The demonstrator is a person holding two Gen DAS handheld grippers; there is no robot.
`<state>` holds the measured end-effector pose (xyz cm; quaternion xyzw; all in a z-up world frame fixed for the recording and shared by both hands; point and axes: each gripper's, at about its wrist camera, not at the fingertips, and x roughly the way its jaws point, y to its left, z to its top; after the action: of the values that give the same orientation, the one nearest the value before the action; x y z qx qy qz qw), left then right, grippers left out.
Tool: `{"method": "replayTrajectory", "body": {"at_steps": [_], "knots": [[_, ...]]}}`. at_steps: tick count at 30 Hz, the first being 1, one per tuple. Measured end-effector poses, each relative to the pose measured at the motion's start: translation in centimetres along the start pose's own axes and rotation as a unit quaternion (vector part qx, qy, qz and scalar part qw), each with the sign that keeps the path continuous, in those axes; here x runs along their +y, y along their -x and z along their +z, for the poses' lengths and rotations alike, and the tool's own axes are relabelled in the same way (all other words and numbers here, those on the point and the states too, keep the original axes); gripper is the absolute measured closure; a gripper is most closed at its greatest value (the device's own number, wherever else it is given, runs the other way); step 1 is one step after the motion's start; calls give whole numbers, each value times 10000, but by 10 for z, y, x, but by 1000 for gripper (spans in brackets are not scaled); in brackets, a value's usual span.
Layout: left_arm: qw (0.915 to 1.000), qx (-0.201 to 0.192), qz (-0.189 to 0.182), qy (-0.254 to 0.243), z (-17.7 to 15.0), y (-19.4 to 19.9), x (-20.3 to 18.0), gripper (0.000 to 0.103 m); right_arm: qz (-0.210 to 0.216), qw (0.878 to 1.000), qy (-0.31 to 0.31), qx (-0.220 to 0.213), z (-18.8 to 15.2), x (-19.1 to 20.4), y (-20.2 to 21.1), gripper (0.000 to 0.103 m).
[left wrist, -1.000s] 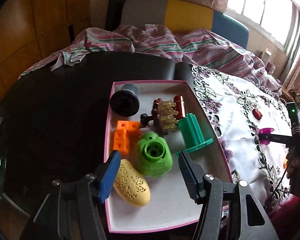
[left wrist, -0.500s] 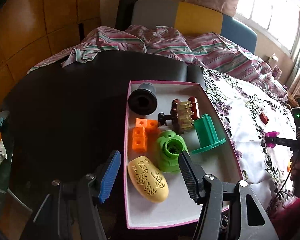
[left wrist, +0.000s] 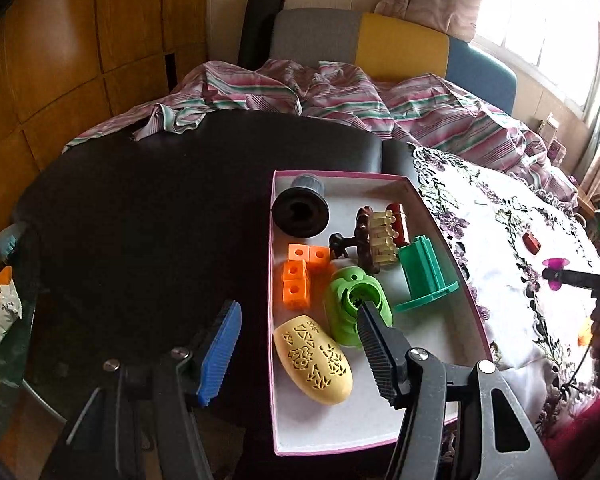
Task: Organize rigid objects
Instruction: 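Carry the magenta top-hat piece into the tray with the right tool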
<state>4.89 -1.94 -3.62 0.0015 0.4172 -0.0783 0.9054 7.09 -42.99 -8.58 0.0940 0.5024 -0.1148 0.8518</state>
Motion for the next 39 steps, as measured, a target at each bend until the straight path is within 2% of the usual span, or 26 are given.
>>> {"method": "replayTrajectory", "body": {"at_steps": [4,9,13,21,29,33,39], "knots": [[10000,11,-20,39,-1,0,2,42,310,9988,319,-210,2,26,23,71],[10000,-1,-4,38,-2,1,3,42,947,9909,855,-422,-2,77,50,71],[10000,-24,9,32,-3,2,4,42,1520,9764,1453,-494,-13,127,67,71],[9999,-126,87,64,-4,7,10,42,2124,9475,2375,-260,-47,204,77,71],[9995,-216,194,85,-3,10,18,42,2088,9292,3038,276,-73,258,52,71],[9995,-197,207,103,-4,9,21,42,1705,9393,2965,278,-70,273,29,71],[9994,-197,253,112,-5,7,23,42,1598,9458,2820,206,-63,285,13,71]]}}
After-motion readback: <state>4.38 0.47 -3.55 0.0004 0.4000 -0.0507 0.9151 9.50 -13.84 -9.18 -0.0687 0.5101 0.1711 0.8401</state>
